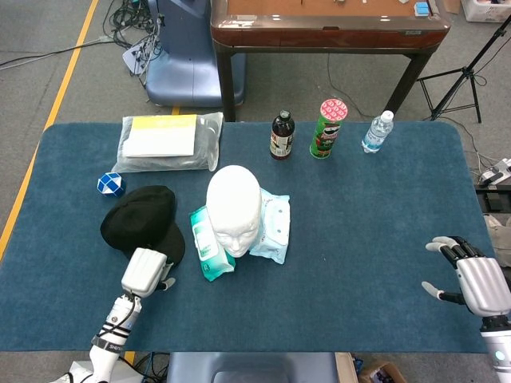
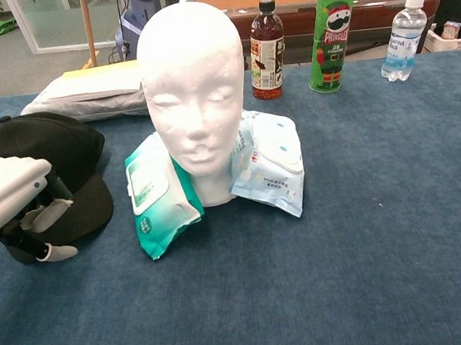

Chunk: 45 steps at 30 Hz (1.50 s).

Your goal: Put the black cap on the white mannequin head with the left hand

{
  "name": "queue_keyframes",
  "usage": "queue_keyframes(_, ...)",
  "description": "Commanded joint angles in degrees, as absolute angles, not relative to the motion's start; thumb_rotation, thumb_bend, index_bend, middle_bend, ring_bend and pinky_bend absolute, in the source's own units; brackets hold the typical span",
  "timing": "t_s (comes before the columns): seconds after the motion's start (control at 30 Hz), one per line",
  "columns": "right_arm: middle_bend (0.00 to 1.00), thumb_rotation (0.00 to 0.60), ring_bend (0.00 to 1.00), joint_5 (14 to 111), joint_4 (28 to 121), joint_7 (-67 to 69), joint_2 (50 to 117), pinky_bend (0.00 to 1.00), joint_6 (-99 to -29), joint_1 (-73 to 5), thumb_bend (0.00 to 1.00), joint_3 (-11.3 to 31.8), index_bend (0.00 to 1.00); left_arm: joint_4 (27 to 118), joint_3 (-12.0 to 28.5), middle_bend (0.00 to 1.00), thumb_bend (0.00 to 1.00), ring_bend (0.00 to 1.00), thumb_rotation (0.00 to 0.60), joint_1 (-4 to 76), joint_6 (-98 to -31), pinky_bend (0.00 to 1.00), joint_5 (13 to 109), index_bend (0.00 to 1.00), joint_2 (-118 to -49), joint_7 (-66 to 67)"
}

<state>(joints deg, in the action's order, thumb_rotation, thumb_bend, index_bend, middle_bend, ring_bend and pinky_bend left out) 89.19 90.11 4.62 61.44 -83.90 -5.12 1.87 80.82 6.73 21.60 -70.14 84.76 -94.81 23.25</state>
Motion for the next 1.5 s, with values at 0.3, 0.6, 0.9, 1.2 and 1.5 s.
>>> queue_keyframes(0.3, 0.28, 0.6, 0.2, 89.2, 90.2, 4.4, 61.5, 0.38, -83.9, -5.1, 0.12, 1.8, 0.32, 77.8, 7.4, 1.0, 0.04, 0.61, 0.6, 23.2, -69.3, 0.53, 82.2, 0.92, -96.3, 23.2)
queue_keyframes(0.6, 0.28, 0.6, 0.2, 89.3, 90.1, 4.9, 61.4, 0.38, -84.1, -5.1, 0.12, 1.8, 0.32, 74.5, 7.5, 1.0, 0.04, 0.61, 0.6, 24.0, -68.4, 0.53, 79.9, 0.92, -97.9, 23.0)
queue_keyframes(0.9, 0.28, 0.6, 0.2, 89.3, 90.1, 4.7, 61.5, 0.38, -84.0, -5.1, 0.12, 1.8, 0.32, 72.4, 7.5, 1.0, 0.04, 0.61, 0.6, 24.3, -68.7, 0.53, 78.8, 0.92, -98.2, 22.2)
queue_keyframes(1.2, 0.28, 0.6, 0.2, 89.4, 90.3, 3.8, 61.7, 0.38, -84.0, -5.2, 0.12, 1.7, 0.32, 71.9, 8.0, 1.0, 0.04, 0.61, 0.6, 24.1, -70.0, 0.53, 78.2, 0.92, -96.1, 20.9)
queue_keyframes(1.5, 0.28, 0.6, 0.2, 89.3, 90.4, 3.3, 61.9, 0.38, -83.7, -5.3, 0.12, 1.7, 0.32, 69.5, 8.1, 1.0, 0.04, 0.61, 0.6, 23.8, -69.7, 0.53, 76.8, 0.92, -94.7, 19.5)
